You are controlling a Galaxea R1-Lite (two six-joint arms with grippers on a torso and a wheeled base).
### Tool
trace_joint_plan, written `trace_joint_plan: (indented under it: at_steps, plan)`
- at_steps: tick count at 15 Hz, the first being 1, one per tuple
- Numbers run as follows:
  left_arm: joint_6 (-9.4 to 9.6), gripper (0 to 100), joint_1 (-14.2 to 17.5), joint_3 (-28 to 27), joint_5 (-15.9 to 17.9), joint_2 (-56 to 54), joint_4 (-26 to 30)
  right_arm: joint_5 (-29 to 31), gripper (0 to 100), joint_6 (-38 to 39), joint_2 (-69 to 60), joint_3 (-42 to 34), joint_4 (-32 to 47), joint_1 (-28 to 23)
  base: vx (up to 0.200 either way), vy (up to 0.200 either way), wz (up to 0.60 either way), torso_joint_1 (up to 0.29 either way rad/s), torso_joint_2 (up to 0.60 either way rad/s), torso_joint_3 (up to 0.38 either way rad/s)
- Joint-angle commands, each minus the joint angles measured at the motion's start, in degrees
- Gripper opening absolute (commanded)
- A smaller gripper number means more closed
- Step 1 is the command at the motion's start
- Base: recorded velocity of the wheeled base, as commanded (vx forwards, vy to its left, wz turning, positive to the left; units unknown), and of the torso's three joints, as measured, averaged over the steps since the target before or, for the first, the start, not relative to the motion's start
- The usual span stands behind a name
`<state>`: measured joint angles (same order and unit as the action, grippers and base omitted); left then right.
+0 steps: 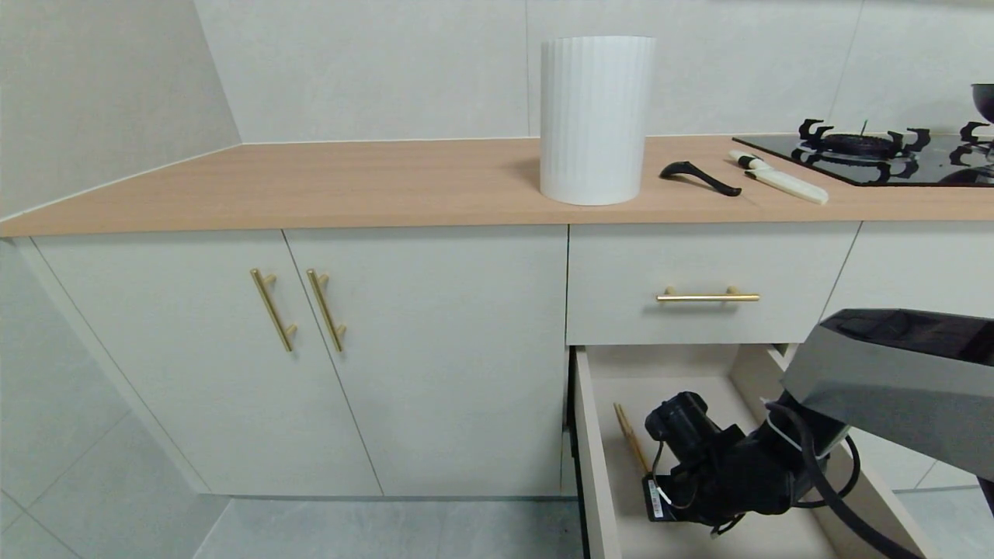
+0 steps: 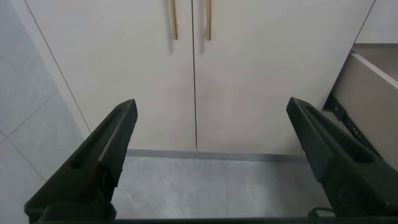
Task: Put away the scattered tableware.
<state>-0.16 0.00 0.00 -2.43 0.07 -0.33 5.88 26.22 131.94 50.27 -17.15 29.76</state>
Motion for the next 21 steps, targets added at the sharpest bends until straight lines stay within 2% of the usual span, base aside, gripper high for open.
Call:
trace_joint_plan:
  at_steps: [1,4,5,13,17,21]
  plan:
    - [-0.02,100,0.00,0.00,-0.04,0.01,-0.11,0.01,0,0.06,0.25,0.18,0.01,0.04,0.000,0.000,0.00,0.000,0.00,0.000]
    - [-0.02,100,0.00,0.00,-0.04,0.01,-0.02,0.01,0,0.06,0.25,0.09,0.01,-0.05,0.000,0.000,0.00,0.000,0.00,0.000]
    - [-0.02,100,0.00,0.00,-0.04,0.01,-0.02,0.01,100,0.06,0.25,0.09,0.01,0.04,0.000,0.000,0.00,0.000,0.00,0.000]
    - [-0.02,100,0.00,0.00,-0.04,0.01,-0.02,0.45,100,-0.03,-2.12,-0.44,0.63,0.04,0.000,0.000,0.00,0.000,0.00,0.000]
    - [-0.02,100,0.00,0.00,-0.04,0.01,-0.02,2.30,100,-1.17,-15.57,-4.83,0.72,-0.14,0.000,0.000,0.00,0.000,0.00,0.000]
    - [-0.02,100,0.00,0.00,-0.04,0.01,-0.02,7.92,100,-4.78,-22.08,-5.89,0.45,-0.93,0.000,0.000,0.00,0.000,0.00,0.000]
